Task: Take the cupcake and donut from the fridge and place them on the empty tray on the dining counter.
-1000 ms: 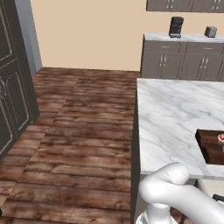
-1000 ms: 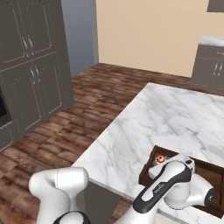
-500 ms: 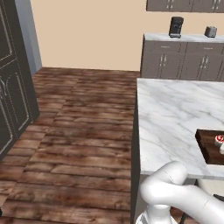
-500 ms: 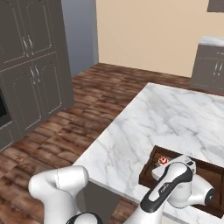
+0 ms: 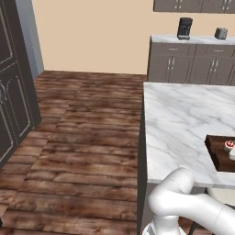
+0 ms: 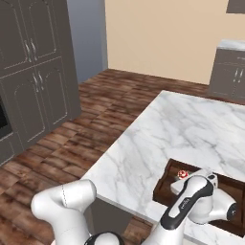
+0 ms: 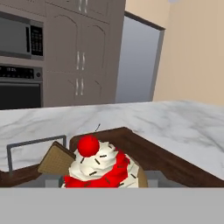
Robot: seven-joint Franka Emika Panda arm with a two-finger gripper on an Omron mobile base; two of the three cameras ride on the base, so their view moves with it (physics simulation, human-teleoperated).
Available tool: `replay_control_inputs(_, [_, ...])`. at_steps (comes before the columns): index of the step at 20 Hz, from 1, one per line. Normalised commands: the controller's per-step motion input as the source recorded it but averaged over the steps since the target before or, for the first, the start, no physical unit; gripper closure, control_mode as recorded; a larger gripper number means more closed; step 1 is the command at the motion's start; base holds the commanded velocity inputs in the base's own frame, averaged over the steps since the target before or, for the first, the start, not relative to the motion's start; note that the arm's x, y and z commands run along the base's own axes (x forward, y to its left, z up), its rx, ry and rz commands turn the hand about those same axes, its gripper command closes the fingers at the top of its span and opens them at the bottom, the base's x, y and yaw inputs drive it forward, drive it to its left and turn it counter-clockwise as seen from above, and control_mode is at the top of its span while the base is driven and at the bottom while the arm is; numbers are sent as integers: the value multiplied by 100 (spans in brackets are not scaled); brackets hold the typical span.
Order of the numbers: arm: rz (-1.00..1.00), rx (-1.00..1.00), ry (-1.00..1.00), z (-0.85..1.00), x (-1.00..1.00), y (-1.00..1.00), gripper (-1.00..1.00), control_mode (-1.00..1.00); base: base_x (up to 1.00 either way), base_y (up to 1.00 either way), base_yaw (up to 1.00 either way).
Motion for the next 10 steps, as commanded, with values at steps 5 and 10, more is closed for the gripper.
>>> replay_control_inputs(5, [0,0,0,-30,10,-19,100,-100,0,0,0])
replay_control_inputs(10, [0,0,0,-18,-5,-7,-100,-100,0,0,0])
